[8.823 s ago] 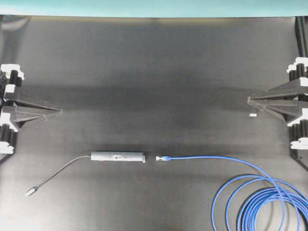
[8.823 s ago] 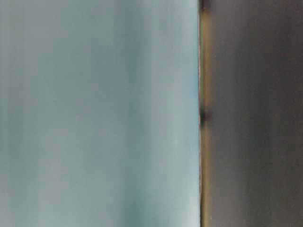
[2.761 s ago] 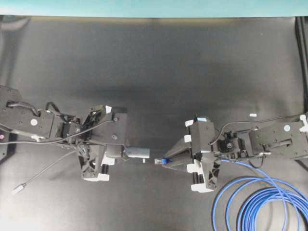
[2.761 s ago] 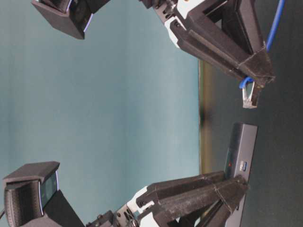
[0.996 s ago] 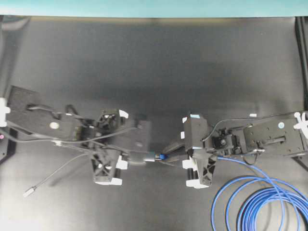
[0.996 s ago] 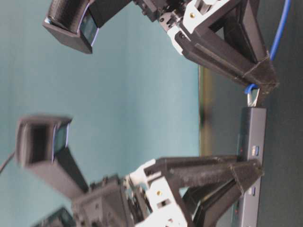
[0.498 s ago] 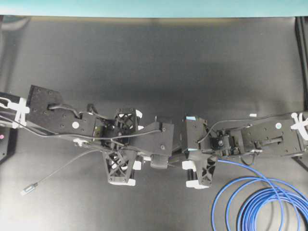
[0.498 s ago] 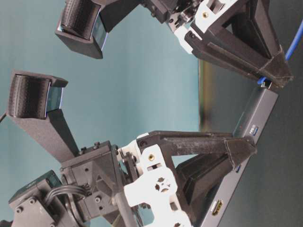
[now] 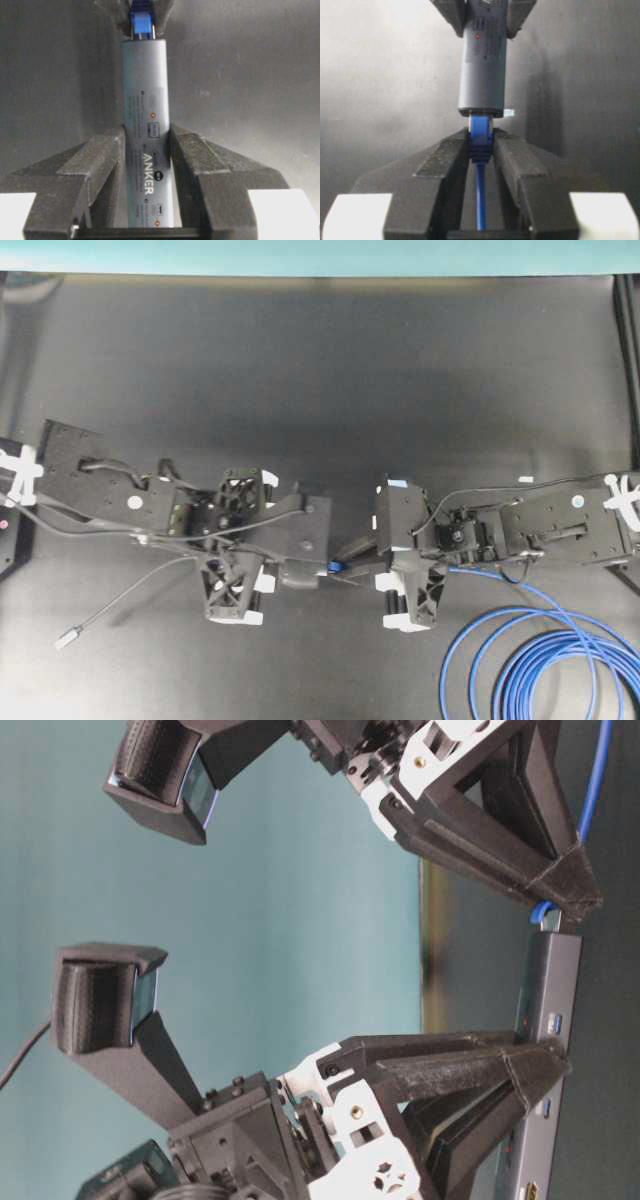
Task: Insert the LAN cable into the hub.
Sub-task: 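Open the right gripper and withdraw it rightward from the plug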
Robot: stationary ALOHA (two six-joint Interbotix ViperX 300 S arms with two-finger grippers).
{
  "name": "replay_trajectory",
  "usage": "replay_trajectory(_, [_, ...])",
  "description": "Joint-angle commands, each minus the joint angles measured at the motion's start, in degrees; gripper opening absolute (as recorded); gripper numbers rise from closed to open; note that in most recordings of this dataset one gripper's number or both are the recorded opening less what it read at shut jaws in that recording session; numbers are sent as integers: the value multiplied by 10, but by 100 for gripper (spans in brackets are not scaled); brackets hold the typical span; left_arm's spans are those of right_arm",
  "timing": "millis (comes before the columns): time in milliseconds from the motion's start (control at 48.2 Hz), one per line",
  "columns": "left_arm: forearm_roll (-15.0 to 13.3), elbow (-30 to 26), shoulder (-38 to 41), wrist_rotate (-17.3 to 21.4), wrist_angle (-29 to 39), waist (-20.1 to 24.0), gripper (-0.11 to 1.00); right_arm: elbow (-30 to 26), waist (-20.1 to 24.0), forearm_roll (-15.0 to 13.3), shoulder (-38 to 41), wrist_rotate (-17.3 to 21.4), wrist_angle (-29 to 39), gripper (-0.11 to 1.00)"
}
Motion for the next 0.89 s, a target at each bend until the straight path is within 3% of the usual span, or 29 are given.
replay_trajectory(0, [3,-1,-9,-1,-3,-3,28,1,4,-2,-3,3,-2,14])
replay_trajectory(125, [3,0,-3,-1,-3,-2,28,3,5,-2,3,4,-1,19])
replay_trajectory(270, [3,10,2,0,-9,-3,28,9,7,0,1,4,5,63])
replay_trajectory(374, [2,17,2,-1,-10,-1,28,18,12,1,-7,5,5,84])
replay_trajectory(872, [3,55,6,-2,-74,4,28,76,11,1,-76,36,-33,82])
